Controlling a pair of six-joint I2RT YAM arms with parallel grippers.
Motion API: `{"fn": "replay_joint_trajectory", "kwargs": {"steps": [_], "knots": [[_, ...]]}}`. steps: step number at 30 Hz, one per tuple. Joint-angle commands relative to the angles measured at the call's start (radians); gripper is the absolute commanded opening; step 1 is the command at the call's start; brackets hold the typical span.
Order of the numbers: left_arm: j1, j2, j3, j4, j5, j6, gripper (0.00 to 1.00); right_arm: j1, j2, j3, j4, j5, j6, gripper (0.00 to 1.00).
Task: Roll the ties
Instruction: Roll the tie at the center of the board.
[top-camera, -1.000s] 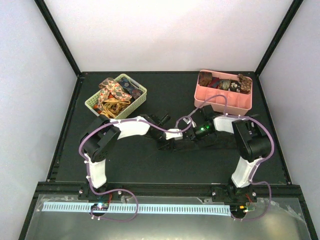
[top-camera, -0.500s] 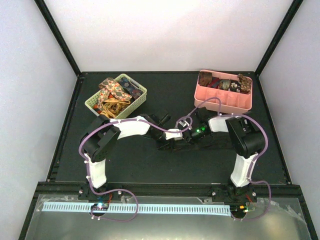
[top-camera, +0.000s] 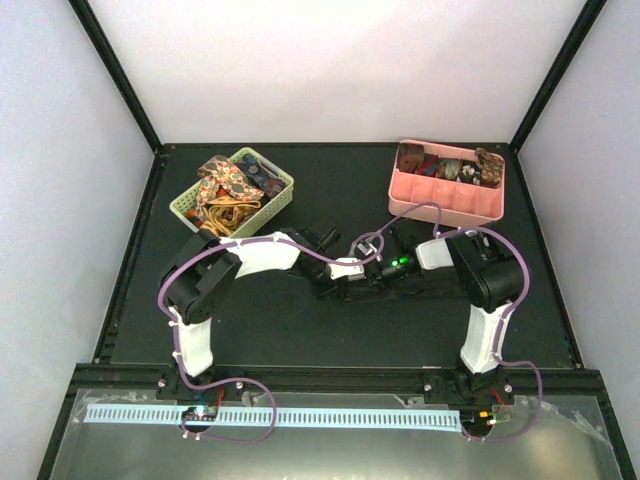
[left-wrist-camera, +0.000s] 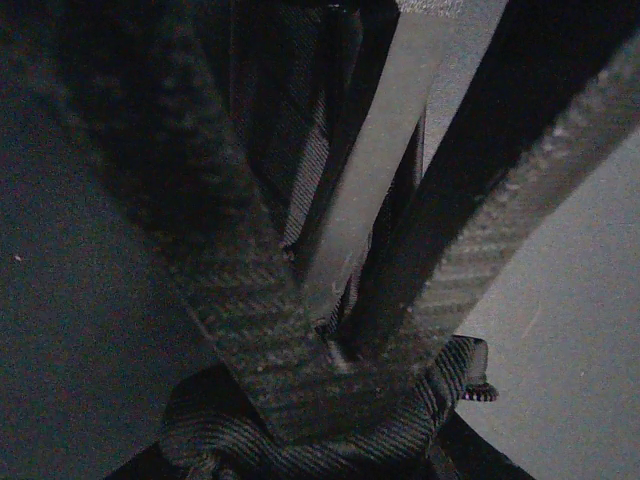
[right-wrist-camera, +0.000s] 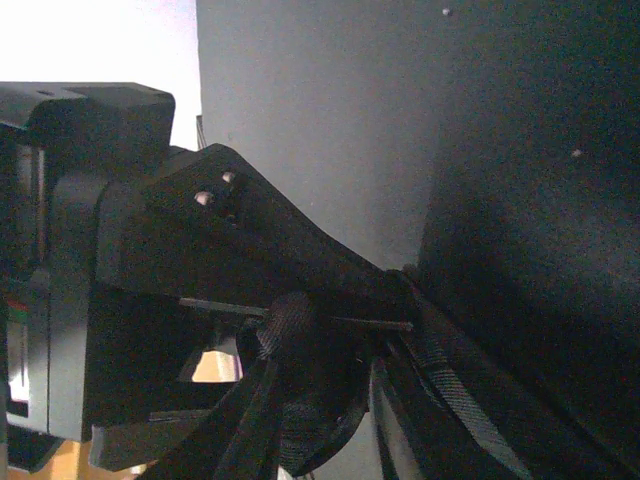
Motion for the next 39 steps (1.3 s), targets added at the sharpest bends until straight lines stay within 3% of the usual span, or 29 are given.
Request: {"fn": "replay_joint_trajectory", "kwargs": {"steps": [1, 3, 6, 14, 17, 19, 21, 28, 31, 35, 39], "knots": [[-0.007, 0.013, 0.041, 0.003, 0.019, 0.002, 0.31, 0.007, 0.013, -0.007, 0.055, -0.001, 0.016, 0.25], [-0.007, 0.018, 0.047, 0.002, 0.019, -0.003, 0.32, 0.007, 0.019, 0.011, -0.001, -0.004, -0.019, 0.23], [-0.006, 0.024, 0.051, -0.001, 0.023, -0.008, 0.31, 0.003, 0.009, 0.014, -0.035, -0.050, -0.053, 0.29], [-0.007, 0.026, 0.051, 0.006, 0.033, -0.012, 0.31, 0.008, 0.008, -0.059, 0.159, -0.058, 0.069, 0.31], [-0.006, 0.024, 0.049, 0.007, 0.035, -0.012, 0.31, 0.009, 0.010, -0.061, 0.167, -0.052, 0.065, 0.25], [-0.004, 0.024, 0.051, 0.007, 0.034, -0.014, 0.31, 0.008, 0.006, -0.056, 0.133, -0.038, 0.035, 0.10], [-0.004, 0.023, 0.054, 0.007, 0.034, -0.016, 0.33, 0.009, 0.008, -0.042, 0.081, -0.026, -0.006, 0.02], [0.013, -0.001, 0.042, 0.028, 0.059, -0.028, 0.40, -0.003, 0.020, -0.007, -0.065, 0.016, -0.114, 0.02], [0.019, -0.001, 0.037, 0.028, 0.059, -0.020, 0.33, -0.007, 0.015, 0.000, -0.087, -0.018, -0.140, 0.02], [0.017, 0.009, 0.038, 0.015, 0.059, -0.010, 0.28, -0.009, -0.059, -0.057, 0.015, -0.076, -0.080, 0.22], [0.017, 0.018, 0.038, 0.012, 0.066, -0.009, 0.27, -0.009, -0.093, -0.093, 0.090, -0.078, -0.030, 0.29]]}}
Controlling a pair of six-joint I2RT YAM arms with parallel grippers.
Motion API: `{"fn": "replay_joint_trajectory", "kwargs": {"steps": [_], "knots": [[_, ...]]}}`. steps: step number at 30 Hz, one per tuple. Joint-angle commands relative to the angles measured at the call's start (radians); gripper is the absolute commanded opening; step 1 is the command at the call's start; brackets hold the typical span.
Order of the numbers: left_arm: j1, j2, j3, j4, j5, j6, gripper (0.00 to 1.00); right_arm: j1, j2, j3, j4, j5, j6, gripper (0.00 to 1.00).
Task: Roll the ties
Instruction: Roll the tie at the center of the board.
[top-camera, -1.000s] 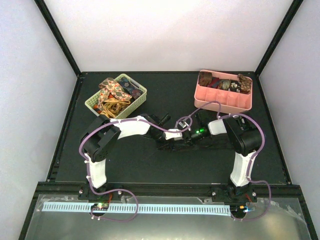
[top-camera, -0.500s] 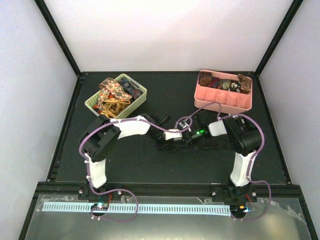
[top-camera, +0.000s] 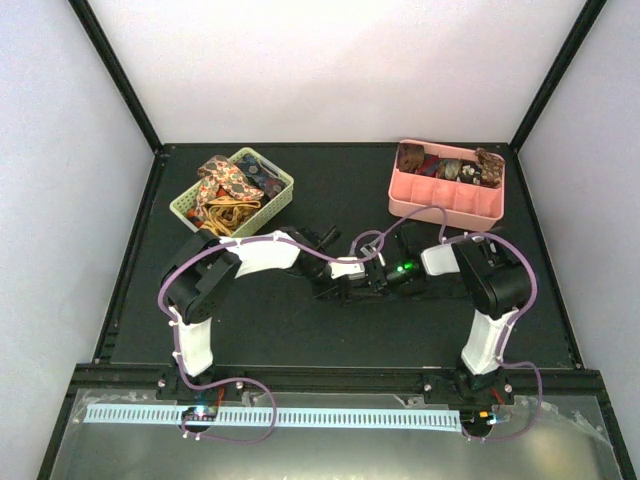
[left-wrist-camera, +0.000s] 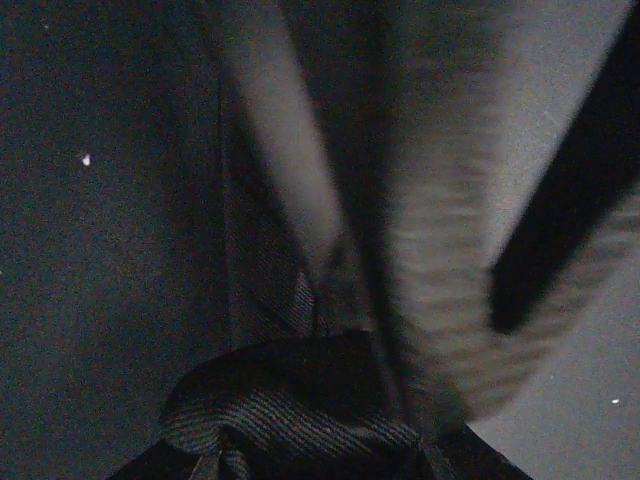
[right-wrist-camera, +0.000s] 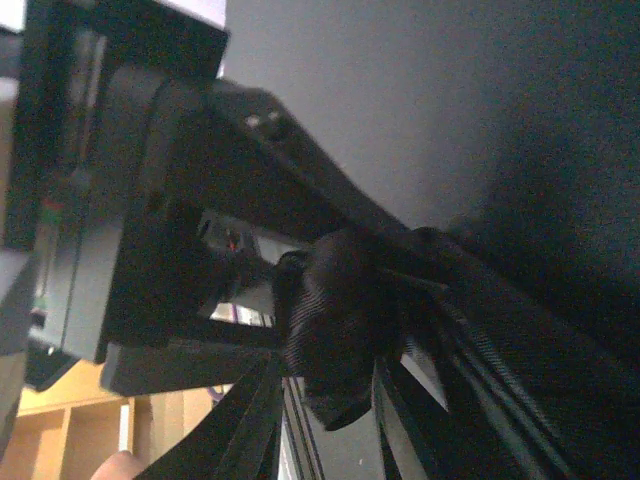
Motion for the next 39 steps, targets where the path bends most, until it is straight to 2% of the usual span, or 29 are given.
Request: {"fn": "replay_joint_trajectory", "kwargs": {"steps": [1, 5, 10, 13, 16, 18, 23, 29, 32, 34, 36, 39], "knots": [[0.007, 0.015, 0.030, 0.027, 0.030, 0.006, 0.26, 0.003, -0.039, -0.032, 0.093, -0.041, 0.056, 0.31], [0.007, 0.017, 0.034, 0.027, 0.031, 0.003, 0.26, 0.006, -0.001, -0.042, 0.161, -0.039, 0.104, 0.35], [0.006, 0.018, 0.041, 0.023, 0.037, 0.002, 0.27, 0.015, 0.025, -0.024, 0.140, 0.004, 0.096, 0.33], [0.007, 0.020, 0.043, 0.022, 0.041, 0.001, 0.27, 0.015, 0.050, -0.001, 0.075, 0.026, 0.044, 0.24], [0.007, 0.021, 0.043, 0.021, 0.042, 0.002, 0.28, 0.014, 0.058, 0.008, 0.035, 0.045, 0.014, 0.03], [0.007, 0.020, 0.042, 0.018, 0.042, 0.004, 0.30, 0.011, 0.059, 0.018, -0.006, 0.057, -0.017, 0.02], [0.031, -0.046, -0.015, 0.081, 0.070, -0.008, 0.48, 0.000, 0.077, 0.056, -0.165, 0.074, -0.120, 0.02], [0.040, -0.132, -0.104, 0.192, 0.084, -0.030, 0.65, -0.011, 0.076, 0.071, -0.225, 0.129, -0.149, 0.02], [0.040, -0.190, -0.176, 0.289, 0.112, -0.060, 0.67, -0.024, 0.056, 0.068, -0.233, 0.149, -0.147, 0.02], [0.041, -0.256, -0.266, 0.424, 0.148, -0.090, 0.68, -0.031, 0.049, 0.066, -0.233, 0.169, -0.145, 0.02], [0.040, -0.320, -0.370, 0.626, 0.192, -0.128, 0.71, -0.034, 0.056, 0.066, -0.236, 0.178, -0.143, 0.02], [0.048, -0.312, -0.464, 0.811, 0.229, -0.208, 0.74, -0.033, 0.080, 0.080, -0.252, 0.188, -0.147, 0.02]]}}
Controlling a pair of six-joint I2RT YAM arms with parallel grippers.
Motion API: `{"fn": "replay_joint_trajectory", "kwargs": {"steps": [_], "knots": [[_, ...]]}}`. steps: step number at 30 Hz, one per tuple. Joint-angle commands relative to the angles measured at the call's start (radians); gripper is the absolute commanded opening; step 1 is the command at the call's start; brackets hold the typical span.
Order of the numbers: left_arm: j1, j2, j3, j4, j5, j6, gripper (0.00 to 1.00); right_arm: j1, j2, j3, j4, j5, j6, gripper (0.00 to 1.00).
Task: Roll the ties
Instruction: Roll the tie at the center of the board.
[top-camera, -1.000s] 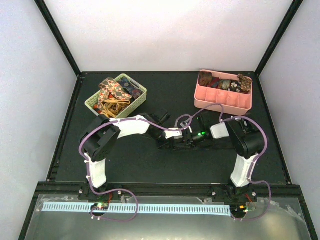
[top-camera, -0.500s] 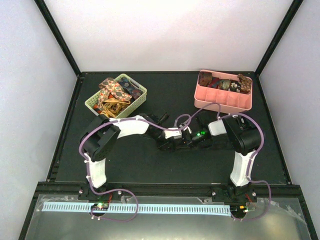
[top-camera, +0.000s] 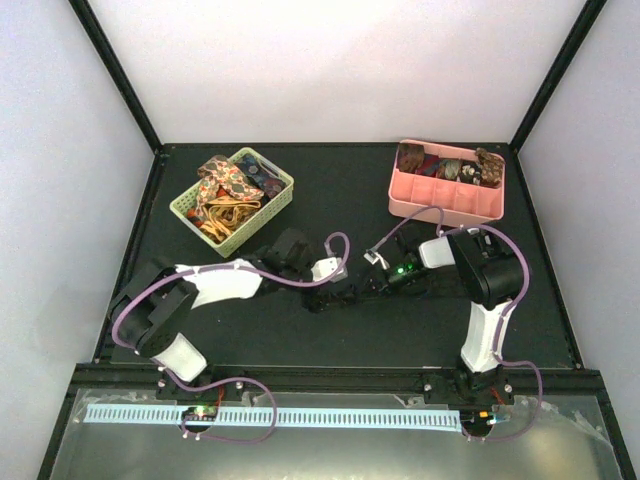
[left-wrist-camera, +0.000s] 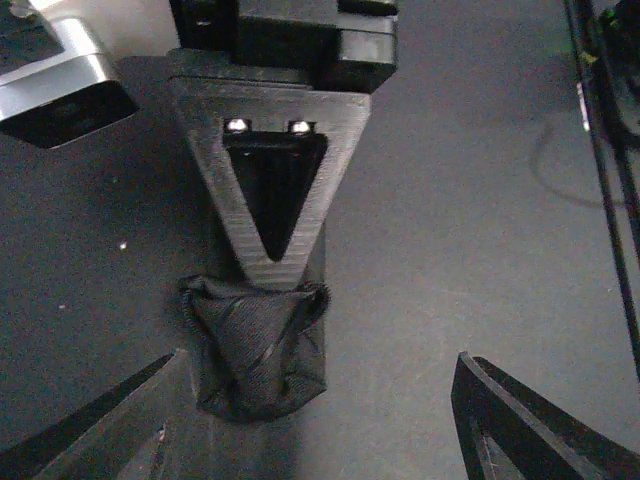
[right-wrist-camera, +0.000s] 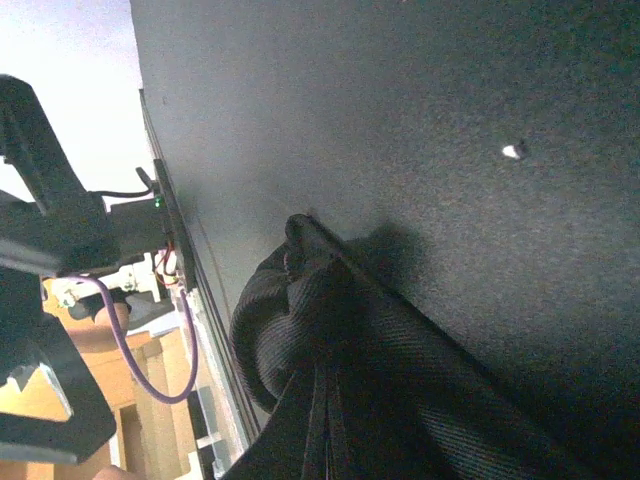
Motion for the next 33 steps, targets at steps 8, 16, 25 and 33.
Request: {"fn": "replay_joint_trajectory", "kwargs": {"steps": [8, 16, 25, 33], "knots": [[0.008, 0.126, -0.318, 0.910, 0.077, -0.151, 0.79, -0.006, 0.052, 0.042, -0.069, 0.098, -0.041, 0.02], [-0.007, 0.228, -0.277, 0.887, -0.003, -0.095, 0.69, -0.006, 0.059, 0.048, -0.077, 0.100, -0.049, 0.02], [-0.041, 0.286, -0.201, 0.763, -0.076, -0.040, 0.56, -0.006, 0.068, 0.052, -0.082, 0.098, -0.057, 0.01], [-0.071, 0.254, -0.142, 0.521, -0.165, 0.015, 0.33, -0.006, 0.030, 0.064, -0.099, 0.084, -0.086, 0.05]]}}
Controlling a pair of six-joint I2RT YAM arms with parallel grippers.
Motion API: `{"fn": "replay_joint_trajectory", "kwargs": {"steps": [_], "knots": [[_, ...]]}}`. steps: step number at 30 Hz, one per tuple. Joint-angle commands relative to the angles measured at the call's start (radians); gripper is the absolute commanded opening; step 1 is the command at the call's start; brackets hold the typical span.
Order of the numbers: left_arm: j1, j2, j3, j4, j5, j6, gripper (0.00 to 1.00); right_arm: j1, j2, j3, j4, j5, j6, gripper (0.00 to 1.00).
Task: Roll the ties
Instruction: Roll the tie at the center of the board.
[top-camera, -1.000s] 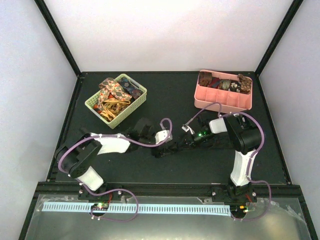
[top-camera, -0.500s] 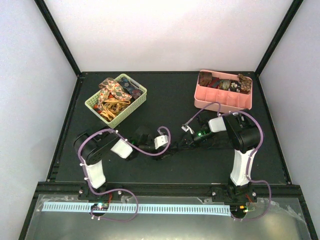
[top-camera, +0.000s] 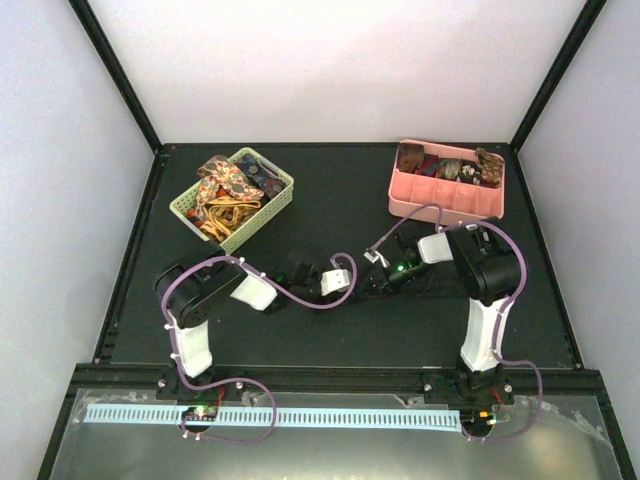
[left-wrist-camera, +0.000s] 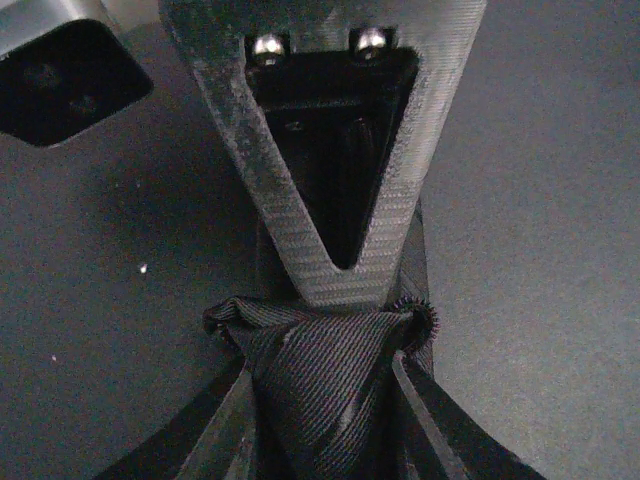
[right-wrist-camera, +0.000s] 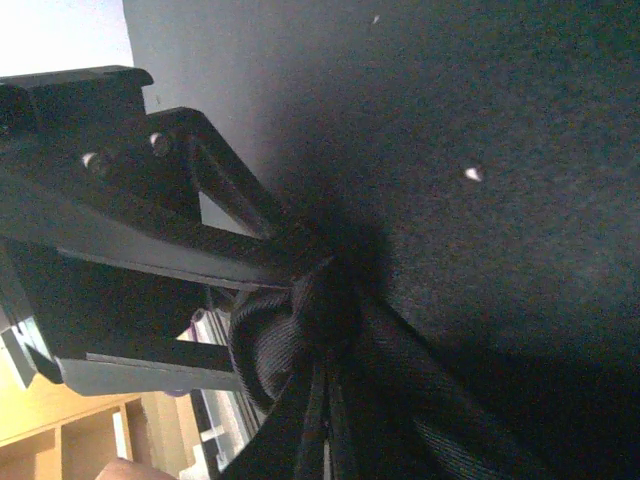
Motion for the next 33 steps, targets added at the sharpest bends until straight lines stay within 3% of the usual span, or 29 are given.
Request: {"fn": "replay_joint_trajectory", "kwargs": {"steps": [1, 5, 11, 17, 33], "knots": [[-0.020, -0.027, 0.037, -0.201, -0.082, 0.059, 0.31, -0.006, -0.022, 0.015, -0.021, 0.079, -0.046, 0.08], [-0.024, -0.052, 0.046, -0.307, -0.106, 0.083, 0.29, -0.022, -0.091, 0.034, -0.080, 0.086, -0.086, 0.21], [-0.032, -0.052, 0.064, -0.364, -0.121, 0.089, 0.27, -0.017, -0.166, 0.038, -0.081, 0.064, -0.065, 0.29], [-0.037, -0.048, 0.077, -0.378, -0.130, 0.090, 0.27, 0.050, -0.131, 0.055, -0.071, 0.099, -0.034, 0.28], [-0.039, -0.038, 0.093, -0.396, -0.132, 0.079, 0.26, 0.084, -0.117, 0.087, -0.120, 0.280, -0.056, 0.24]]}}
